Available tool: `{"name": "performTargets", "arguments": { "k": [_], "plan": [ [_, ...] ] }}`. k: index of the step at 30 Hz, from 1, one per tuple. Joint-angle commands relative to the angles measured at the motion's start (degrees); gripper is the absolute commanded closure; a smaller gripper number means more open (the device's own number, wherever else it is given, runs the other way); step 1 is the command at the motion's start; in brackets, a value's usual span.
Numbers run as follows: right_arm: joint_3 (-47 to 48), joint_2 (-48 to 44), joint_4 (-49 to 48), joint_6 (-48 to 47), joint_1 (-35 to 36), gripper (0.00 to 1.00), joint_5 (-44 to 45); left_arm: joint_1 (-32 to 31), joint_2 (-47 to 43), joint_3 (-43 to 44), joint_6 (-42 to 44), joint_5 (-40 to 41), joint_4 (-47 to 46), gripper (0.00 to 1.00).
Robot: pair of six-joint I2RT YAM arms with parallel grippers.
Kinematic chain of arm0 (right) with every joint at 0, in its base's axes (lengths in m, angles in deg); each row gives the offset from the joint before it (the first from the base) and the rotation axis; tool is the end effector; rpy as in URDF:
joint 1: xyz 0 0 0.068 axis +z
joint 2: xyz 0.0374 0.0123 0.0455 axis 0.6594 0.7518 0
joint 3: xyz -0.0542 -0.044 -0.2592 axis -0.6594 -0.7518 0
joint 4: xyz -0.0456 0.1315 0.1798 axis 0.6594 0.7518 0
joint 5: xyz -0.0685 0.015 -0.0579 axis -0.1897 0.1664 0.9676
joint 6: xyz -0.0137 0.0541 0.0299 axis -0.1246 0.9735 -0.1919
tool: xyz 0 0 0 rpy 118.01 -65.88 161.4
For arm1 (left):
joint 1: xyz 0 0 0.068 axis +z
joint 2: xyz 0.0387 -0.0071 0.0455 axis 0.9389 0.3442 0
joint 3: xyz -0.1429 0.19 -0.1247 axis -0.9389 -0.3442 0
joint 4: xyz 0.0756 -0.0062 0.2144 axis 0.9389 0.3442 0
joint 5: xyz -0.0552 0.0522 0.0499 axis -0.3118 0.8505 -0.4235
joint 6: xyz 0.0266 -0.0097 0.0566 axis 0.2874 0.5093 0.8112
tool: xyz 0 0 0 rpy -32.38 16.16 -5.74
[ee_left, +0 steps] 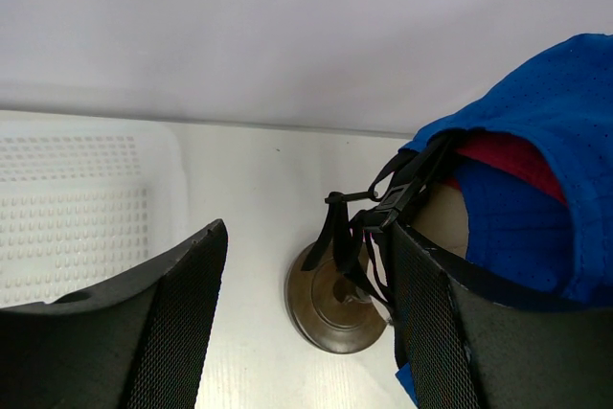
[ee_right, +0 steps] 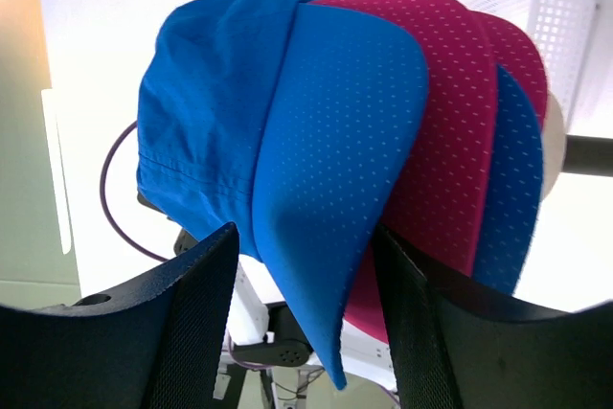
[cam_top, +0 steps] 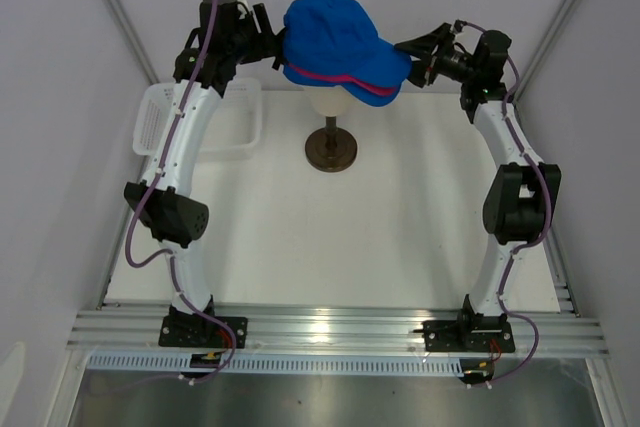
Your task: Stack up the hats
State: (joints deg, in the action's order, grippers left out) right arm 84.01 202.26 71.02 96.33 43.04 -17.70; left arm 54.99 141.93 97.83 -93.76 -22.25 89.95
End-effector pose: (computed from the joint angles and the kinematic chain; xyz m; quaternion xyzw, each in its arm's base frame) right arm 0.4424 0.0552 0.3797 0.1180 0.6794 0.6805 0.2480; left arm 0.3973 -0.1018 0.4439 -0.0500 0.8123 -0.1403 0.5639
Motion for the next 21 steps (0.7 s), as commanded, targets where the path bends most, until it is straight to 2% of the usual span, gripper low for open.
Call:
{"name": "performTargets", "arguments": {
  "k": [1, 4, 6, 7, 8, 12, 17, 21],
  "plan": [
    [-0.82, -2.34, 6.25, -5.71, 0.24, 0.37, -2.87, 0.02, 1.05, -0.38, 1.71, 0.47, 2.42, 0.29],
    [-2.22, -3.92, 8.18, -7.56, -0.55, 0.38, -2.96, 0.02, 1.23, -0.46, 1.54, -0.14, 2.25, 0.29],
    [-3.01, -4.54, 9.07, -8.44, -0.9, 0.43, -2.87, -0.07, 1.66, -0.46, 1.45, -0.32, 2.42, 0.29],
    [-3.19, -4.89, 9.42, -8.7, -1.16, 0.47, -2.78, -0.07, 1.84, -0.46, 1.36, -0.41, 2.42, 0.3],
    [-3.37, -5.07, 10.03, -9.14, -1.17, 0.57, -2.78, -0.07, 2.01, -0.46, 1.36, -0.49, 2.6, 0.3],
    [-3.72, -5.25, 11.97, -10.72, -1.17, 0.75, -2.52, -0.24, 2.72, -0.55, 1.62, -0.14, 3.04, 0.3],
    [-3.9, -5.25, 14.85, -13.35, -1.17, 0.89, -2.43, -0.24, 2.9, -0.38, 2.59, 1.17, 3.65, 0.3],
    [-3.9, -5.34, 19.52, -17.3, -1.17, 0.93, -1.73, -0.24, 2.81, -1.16, 3.12, 1.7, 4.44, 0.3]
  ]
}}
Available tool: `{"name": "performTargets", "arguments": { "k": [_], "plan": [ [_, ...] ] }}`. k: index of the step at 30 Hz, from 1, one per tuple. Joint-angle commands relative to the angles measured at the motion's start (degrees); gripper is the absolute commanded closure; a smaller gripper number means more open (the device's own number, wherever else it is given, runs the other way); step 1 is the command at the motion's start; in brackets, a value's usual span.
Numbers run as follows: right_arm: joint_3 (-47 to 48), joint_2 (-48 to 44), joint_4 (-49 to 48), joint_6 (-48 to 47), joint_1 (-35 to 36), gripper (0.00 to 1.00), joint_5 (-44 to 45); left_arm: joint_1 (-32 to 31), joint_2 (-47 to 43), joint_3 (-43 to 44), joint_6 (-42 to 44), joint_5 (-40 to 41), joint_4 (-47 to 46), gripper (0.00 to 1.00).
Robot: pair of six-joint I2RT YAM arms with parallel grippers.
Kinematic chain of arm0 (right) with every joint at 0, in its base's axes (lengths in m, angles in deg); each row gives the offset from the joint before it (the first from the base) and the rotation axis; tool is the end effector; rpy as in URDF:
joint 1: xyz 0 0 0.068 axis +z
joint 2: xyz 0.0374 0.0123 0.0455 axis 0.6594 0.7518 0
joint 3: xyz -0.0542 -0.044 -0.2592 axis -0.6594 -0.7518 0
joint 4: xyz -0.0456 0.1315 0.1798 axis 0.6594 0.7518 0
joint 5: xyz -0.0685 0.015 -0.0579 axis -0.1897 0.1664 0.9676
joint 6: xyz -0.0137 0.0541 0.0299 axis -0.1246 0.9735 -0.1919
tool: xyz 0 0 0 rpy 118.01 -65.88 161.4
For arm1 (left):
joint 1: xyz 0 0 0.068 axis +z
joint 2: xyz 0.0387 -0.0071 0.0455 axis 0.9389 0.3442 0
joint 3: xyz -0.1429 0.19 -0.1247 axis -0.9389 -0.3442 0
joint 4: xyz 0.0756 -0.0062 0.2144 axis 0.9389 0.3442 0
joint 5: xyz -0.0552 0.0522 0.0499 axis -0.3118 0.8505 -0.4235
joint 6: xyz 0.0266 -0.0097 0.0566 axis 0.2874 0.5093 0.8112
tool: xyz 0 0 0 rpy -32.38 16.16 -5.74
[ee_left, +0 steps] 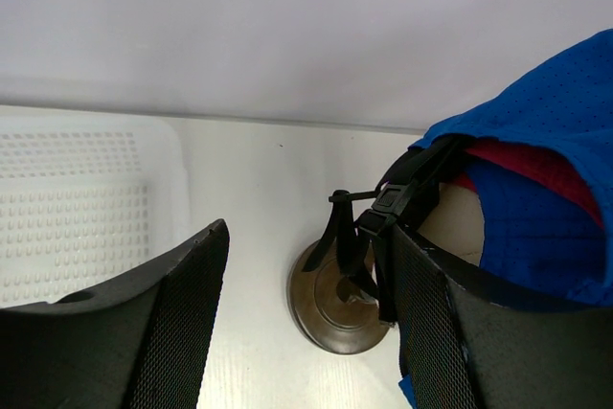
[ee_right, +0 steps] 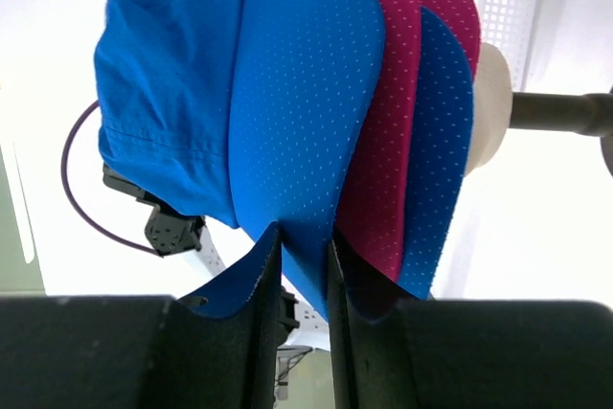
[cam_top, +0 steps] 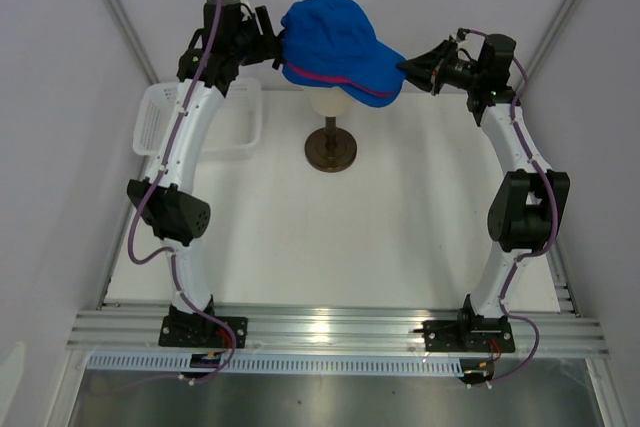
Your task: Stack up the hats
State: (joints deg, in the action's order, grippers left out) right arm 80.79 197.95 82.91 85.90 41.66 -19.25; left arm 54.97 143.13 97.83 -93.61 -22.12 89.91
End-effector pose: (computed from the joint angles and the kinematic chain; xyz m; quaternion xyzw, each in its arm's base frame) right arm 0.4240 0.0450 0.3727 0.1156 0.7145 0.6462 0.2419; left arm 0.4039 -0.1036 0.4357 -0.0494 0.8181 -0.1362 0.5565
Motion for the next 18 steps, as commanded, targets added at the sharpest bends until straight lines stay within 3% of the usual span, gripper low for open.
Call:
{"name": "performTargets", "arguments": {
  "k": [1, 5, 9, 12, 14, 18],
  "plan": [
    [-0.6, -0.94, 8.59, -8.02, 0.21, 0.93, 0.0, -0.22, 1.61, -1.43, 3.14, 1.57, 4.57, 0.3],
    [0.11, -0.33, 18.15, -15.23, 0.12, 0.94, 1.84, -0.22, 0.55, -3.71, 3.75, 2.27, 4.22, 0.31],
    [0.11, 0.55, 21.17, -19.01, 0.12, 0.95, 2.2, -0.22, -0.33, -5.12, 4.28, 3.07, 4.13, 0.32],
    [0.72, 0.47, 22.66, -20.25, 0.12, 0.89, 2.55, -0.22, -0.42, -5.65, 4.28, 3.15, 4.31, 0.33],
    [1.51, 0.38, 22.32, -20.43, 0.12, 0.77, 2.2, -0.22, -0.77, -6.08, 4.28, 3.15, 4.22, 0.33],
    [3.35, -0.15, 21.61, -20.34, 0.12, 0.64, 1.85, -0.22, -2.7, -8.45, 4.28, 3.15, 2.47, 0.33]
  ]
}}
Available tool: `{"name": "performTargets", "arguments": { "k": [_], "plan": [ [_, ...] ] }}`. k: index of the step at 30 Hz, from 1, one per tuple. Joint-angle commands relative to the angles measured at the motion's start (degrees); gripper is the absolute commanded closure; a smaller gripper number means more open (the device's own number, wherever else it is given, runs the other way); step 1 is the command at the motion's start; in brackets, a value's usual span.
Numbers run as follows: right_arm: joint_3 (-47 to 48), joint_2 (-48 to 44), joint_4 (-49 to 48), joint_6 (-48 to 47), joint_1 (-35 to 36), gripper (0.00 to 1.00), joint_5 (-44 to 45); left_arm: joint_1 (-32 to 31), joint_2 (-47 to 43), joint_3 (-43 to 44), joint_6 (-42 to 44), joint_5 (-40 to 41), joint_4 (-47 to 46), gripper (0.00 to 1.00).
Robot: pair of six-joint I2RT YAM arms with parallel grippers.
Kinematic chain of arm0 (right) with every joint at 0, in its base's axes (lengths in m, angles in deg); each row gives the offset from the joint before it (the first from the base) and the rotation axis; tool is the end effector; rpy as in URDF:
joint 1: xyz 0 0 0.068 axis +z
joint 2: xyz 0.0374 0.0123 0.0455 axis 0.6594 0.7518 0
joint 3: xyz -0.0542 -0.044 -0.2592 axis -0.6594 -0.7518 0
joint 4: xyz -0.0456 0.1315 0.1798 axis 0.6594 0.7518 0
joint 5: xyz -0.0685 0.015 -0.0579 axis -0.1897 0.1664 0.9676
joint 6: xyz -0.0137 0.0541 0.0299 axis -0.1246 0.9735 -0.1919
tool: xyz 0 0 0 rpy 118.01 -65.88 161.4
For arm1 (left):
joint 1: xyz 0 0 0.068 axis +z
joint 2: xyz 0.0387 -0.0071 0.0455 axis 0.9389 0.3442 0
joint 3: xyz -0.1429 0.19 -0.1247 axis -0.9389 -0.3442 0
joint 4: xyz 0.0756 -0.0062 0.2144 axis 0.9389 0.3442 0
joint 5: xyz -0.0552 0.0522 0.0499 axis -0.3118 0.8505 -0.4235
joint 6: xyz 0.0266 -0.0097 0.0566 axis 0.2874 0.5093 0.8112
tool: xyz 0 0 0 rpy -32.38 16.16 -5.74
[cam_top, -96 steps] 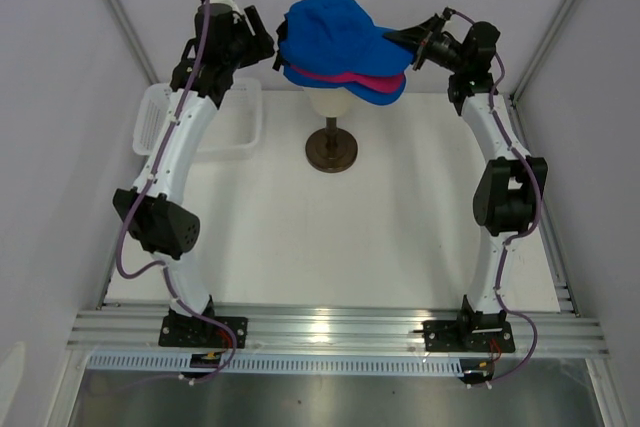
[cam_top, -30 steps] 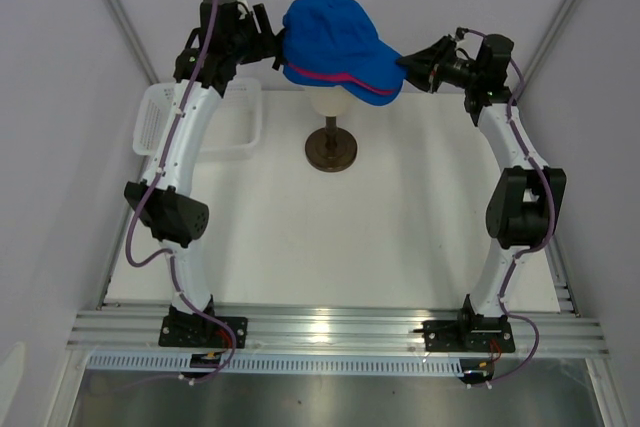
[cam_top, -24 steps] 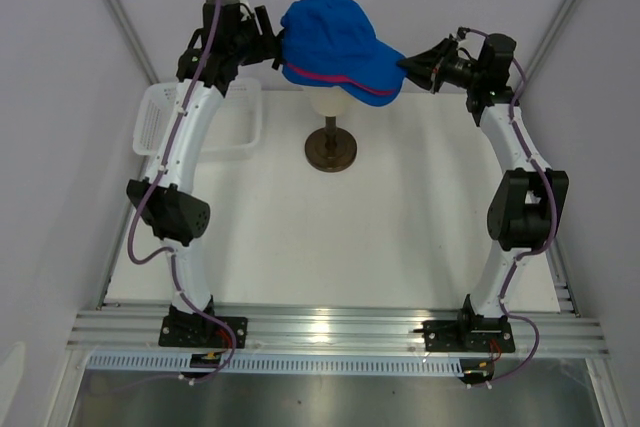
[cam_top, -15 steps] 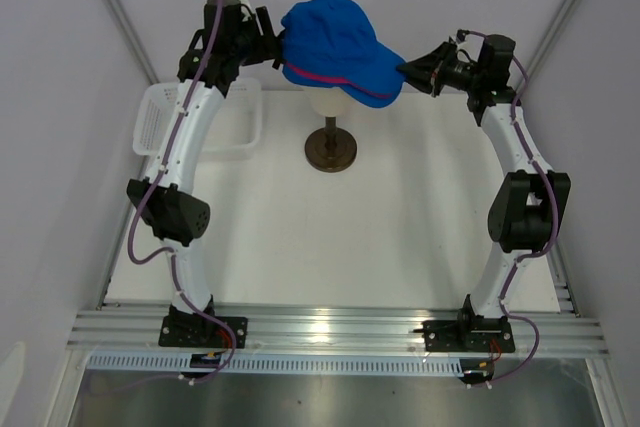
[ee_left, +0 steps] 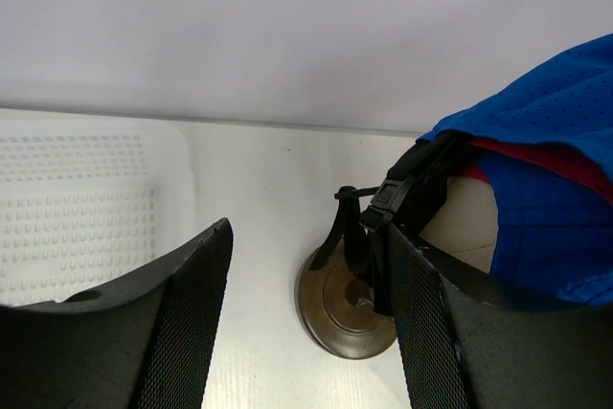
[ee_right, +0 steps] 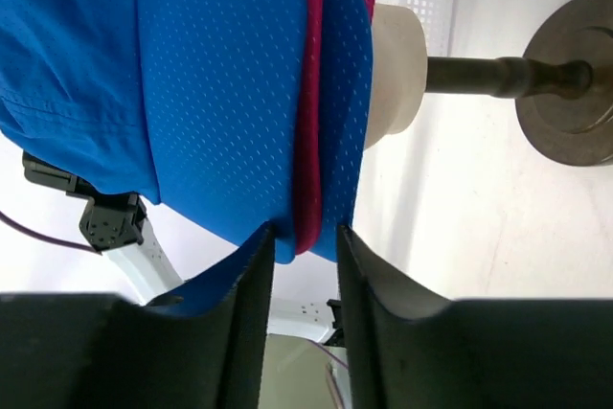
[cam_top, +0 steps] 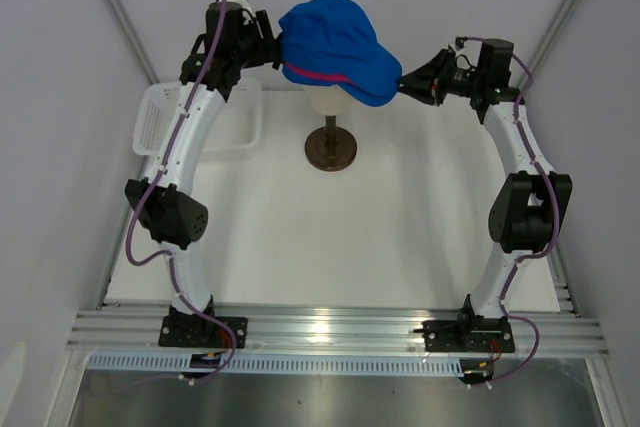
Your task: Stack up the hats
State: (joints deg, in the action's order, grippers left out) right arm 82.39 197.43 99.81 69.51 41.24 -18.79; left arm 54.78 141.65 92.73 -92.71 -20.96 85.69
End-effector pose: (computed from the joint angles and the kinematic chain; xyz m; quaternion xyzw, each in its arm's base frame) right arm 0.4157 0.0417 0.3566 0.0953 0.7610 0.5950 0.2403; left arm 0.4058 -0.1045 0.4284 -0.0475 0.8151 -0.1261 0.5635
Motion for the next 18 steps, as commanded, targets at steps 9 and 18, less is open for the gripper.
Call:
{"name": "performTargets", "arguments": {
  "k": [9, 18],
  "plan": [
    [7.74, -1.12, 0.68, -2.19, -2.1, 0.34, -1.33, -0.02, -5.86, -8.29, 4.62, 2.43, 3.96, 0.3],
    [0.73, -6.83, -2.13, -5.18, -3.5, 0.12, -2.13, 0.41, -10.17, -8.38, 6.73, 1.12, 3.08, 0.16]
  ]
}}
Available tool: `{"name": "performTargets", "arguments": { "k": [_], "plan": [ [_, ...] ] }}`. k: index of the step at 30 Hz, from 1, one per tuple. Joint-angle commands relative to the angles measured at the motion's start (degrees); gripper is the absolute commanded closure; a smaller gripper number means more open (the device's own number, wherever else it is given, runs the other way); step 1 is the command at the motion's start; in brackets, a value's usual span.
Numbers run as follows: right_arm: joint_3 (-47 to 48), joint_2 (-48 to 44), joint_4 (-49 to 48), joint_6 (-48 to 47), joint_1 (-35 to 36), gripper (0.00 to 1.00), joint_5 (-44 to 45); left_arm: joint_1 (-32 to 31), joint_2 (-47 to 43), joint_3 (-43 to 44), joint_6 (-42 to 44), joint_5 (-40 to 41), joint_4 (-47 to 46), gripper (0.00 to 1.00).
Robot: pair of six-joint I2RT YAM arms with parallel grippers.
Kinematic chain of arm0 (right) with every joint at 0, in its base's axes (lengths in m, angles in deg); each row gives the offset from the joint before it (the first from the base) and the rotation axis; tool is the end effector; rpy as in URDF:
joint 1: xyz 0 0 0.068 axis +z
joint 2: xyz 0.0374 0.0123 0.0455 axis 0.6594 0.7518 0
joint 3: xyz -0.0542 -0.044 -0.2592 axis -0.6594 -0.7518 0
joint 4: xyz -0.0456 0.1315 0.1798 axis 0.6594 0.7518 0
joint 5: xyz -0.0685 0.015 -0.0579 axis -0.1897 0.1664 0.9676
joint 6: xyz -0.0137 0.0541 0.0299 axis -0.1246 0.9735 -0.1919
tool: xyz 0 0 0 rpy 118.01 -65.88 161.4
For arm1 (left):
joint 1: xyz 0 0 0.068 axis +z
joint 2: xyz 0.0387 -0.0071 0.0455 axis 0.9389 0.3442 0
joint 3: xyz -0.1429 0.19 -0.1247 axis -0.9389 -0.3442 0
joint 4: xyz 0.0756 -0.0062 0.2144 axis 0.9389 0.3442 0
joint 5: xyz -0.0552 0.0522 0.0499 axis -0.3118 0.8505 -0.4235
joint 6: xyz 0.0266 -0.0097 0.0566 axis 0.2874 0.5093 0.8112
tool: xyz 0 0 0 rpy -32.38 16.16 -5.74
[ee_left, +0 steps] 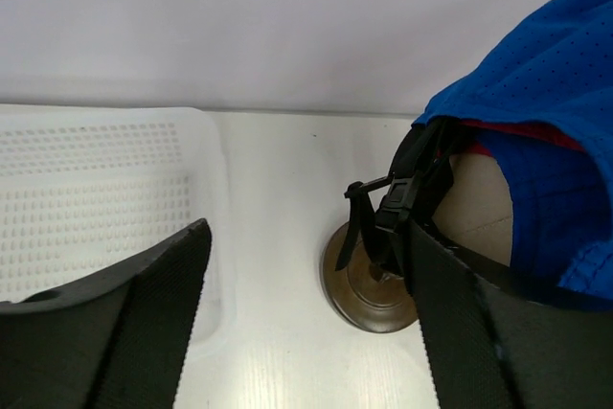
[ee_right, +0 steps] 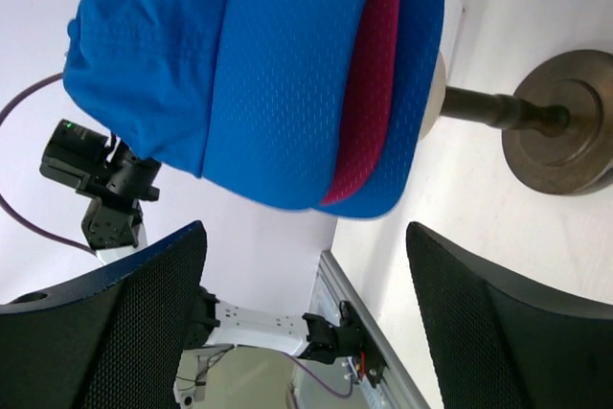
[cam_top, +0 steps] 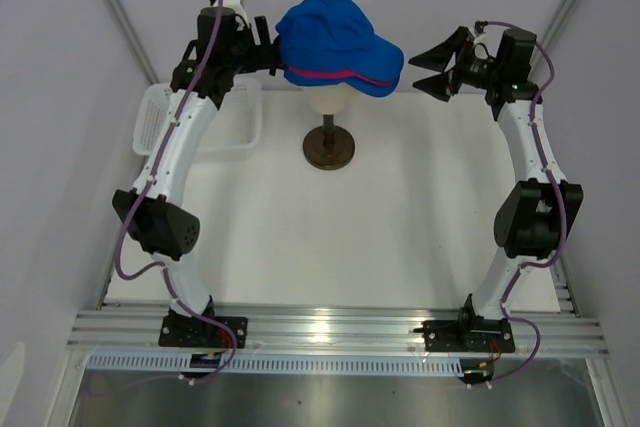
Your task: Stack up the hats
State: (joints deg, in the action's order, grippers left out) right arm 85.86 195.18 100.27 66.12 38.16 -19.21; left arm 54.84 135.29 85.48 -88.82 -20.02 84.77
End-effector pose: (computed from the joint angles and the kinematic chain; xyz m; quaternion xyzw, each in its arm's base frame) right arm 0.4057 0.0202 0.3898 0.0635 0.7491 0.5840 0.3062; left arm 0.3816 -0.0967 0.4353 -0.0250 0.8157 -0.1001 0.5691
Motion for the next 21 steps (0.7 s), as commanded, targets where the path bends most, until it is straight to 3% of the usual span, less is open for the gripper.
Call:
{"name": "performTargets", "arguments": {
  "k": [1, 5, 9, 15, 21],
  "plan": [
    [-3.81, -5.71, -3.38, -1.96, -0.6, 0.1, -1.62, 0.61, -5.21, -1.12, 2.92, 0.09, 3.91, 0.13],
    [-5.93, -8.44, -2.25, -4.94, -1.12, 0.07, 0.04, 1.92, -9.17, -2.17, 3.01, -1.05, 2.77, 0.01],
    [-5.76, -10.9, 1.0, -9.34, -2.0, 0.01, 1.01, 3.95, -13.92, -3.22, 1.09, -3.86, 2.07, 0.01],
    [-3.91, -14.77, 10.84, -19.26, -3.06, 0.01, 6.98, 5.97, -25.59, -12.62, -0.33, -9.14, -4.87, 0.01],
    [-3.29, -18.2, 21.91, -26.65, -4.55, 0.01, 15.15, 6.06, -34.29, -20.36, 0.29, -13.08, -3.21, 0.01]
  ]
}}
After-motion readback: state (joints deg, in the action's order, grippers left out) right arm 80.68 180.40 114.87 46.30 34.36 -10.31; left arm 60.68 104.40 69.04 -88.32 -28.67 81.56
